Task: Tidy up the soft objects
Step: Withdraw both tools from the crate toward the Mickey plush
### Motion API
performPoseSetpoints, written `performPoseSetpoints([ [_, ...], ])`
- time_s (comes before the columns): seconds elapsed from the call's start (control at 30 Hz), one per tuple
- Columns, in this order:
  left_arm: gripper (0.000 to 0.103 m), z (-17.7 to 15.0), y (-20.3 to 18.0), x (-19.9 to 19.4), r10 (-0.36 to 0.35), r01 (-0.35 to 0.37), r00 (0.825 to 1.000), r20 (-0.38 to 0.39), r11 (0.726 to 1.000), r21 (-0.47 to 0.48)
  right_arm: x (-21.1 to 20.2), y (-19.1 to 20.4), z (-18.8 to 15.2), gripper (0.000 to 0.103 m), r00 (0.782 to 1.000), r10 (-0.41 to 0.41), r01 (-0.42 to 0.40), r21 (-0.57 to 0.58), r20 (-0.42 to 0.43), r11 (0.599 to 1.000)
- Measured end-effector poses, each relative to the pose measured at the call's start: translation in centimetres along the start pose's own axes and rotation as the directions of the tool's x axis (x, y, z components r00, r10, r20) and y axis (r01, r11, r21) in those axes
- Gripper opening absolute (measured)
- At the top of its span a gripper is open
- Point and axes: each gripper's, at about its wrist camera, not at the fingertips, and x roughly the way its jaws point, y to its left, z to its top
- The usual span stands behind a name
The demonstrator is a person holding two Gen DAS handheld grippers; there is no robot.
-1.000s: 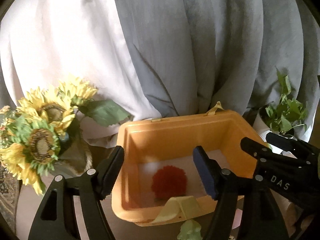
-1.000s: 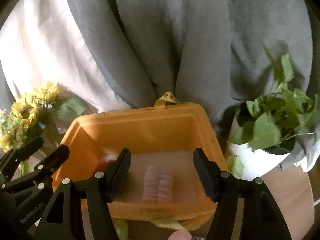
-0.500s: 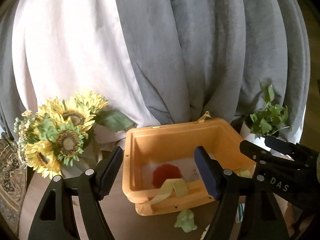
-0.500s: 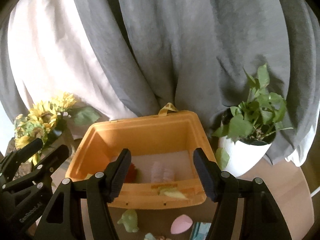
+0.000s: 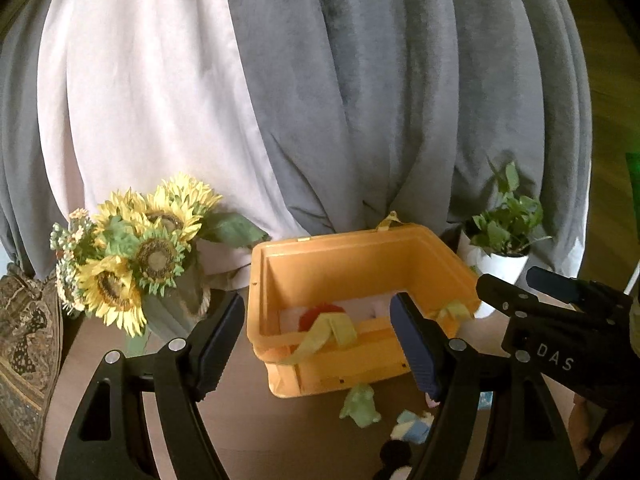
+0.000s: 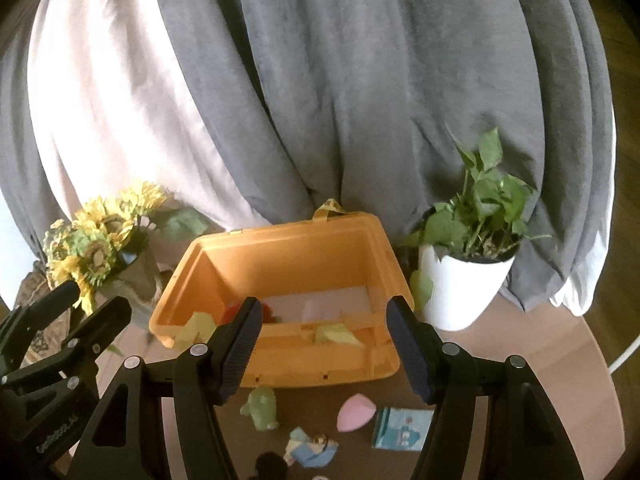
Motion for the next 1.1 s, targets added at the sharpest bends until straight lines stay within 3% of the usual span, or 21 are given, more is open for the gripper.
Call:
performPoseSetpoints([
  [0.6,0.075,-4.3,-0.2,-4.9,-0.033,0.035,0.999,-0.035,0.998,0.045,-5.4,0.4,-4.7,0.066,1.0,-0.03,0.03,0.039,-0.004,0.999],
  [1.1,0.076,-8.2,-0.7,-6.1,-0.045,0.055,0.993,-0.108,0.994,0.094,-7.6,0.6,-9.2,0.066,0.997,-0.061,0.064,0.062,-0.047,0.996],
])
